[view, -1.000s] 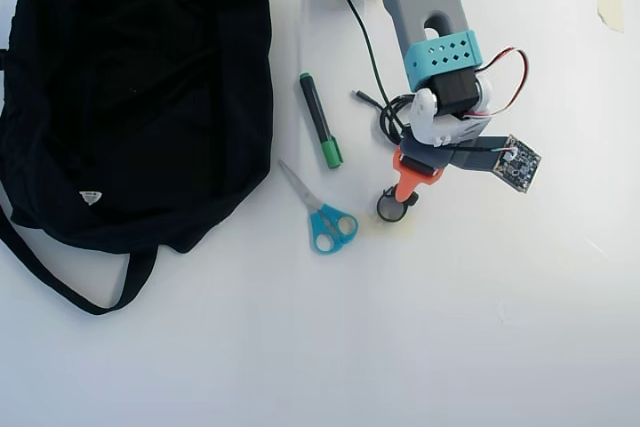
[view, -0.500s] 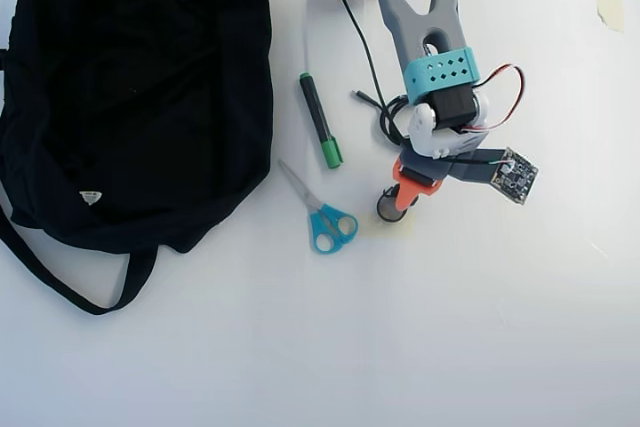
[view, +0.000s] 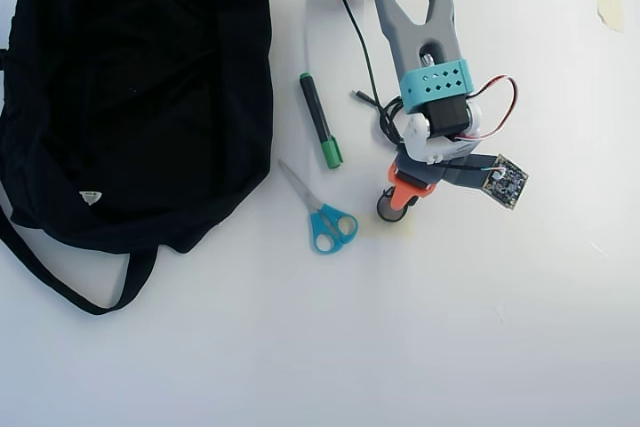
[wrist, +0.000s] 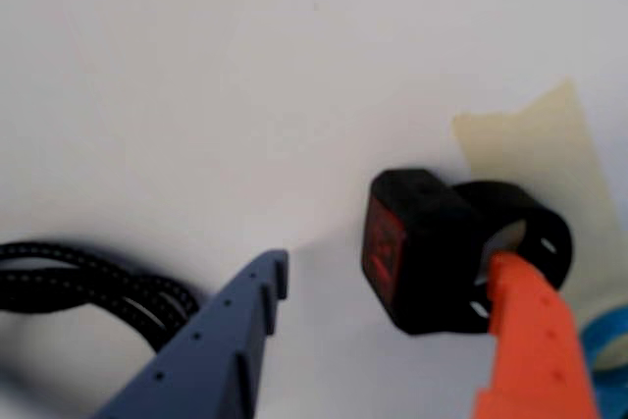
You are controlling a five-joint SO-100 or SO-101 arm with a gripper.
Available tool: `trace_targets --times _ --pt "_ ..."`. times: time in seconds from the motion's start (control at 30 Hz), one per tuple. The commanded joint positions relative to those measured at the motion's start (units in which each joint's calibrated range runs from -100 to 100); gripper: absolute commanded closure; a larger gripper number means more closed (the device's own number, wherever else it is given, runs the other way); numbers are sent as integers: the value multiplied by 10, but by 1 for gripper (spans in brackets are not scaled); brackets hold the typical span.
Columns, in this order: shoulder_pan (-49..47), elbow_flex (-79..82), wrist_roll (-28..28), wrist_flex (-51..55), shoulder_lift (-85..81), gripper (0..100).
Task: Put the bike light into the black bag
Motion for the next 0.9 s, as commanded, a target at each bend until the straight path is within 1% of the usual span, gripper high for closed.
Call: trace_targets --times 0.0,0.33,0.53,0.87 --pt "13 -19 3 -6 -8 74" --pt "23 -19 2 -2 11 74" --pt "24 -17 2 -2 15 81" --pt "25 -17 2 -2 15 82"
